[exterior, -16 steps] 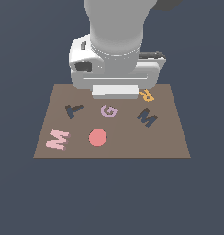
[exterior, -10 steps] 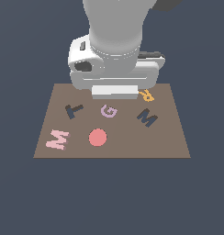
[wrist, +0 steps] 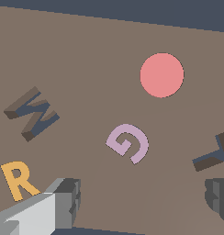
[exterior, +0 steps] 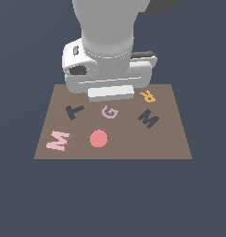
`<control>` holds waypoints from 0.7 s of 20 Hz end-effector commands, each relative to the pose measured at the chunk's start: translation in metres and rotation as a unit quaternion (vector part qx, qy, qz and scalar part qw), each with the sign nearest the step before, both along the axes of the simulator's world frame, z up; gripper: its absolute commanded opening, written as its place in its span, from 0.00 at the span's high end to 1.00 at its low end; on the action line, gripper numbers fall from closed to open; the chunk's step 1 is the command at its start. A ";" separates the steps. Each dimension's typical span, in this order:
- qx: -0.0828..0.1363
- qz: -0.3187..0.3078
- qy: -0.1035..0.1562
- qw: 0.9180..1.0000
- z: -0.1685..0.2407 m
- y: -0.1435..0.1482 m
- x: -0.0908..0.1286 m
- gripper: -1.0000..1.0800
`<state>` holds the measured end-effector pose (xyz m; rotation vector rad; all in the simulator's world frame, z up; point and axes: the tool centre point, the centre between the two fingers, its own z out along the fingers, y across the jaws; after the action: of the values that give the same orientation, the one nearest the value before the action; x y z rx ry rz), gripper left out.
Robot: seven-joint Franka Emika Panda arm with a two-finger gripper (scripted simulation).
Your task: Insert a designated object into the corresponding slot on a board.
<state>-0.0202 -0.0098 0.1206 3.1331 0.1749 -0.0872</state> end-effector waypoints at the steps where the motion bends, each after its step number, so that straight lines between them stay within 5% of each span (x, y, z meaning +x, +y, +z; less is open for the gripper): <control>1: 0.001 0.019 -0.001 1.000 -0.002 -0.007 0.000 0.04; 8: 0.003 0.094 -0.003 0.996 -0.010 -0.032 0.001 0.04; 14: 0.005 0.178 -0.006 0.984 -0.020 -0.060 0.007 0.04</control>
<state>-0.0153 -0.0620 0.1036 3.0683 0.6617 -0.0683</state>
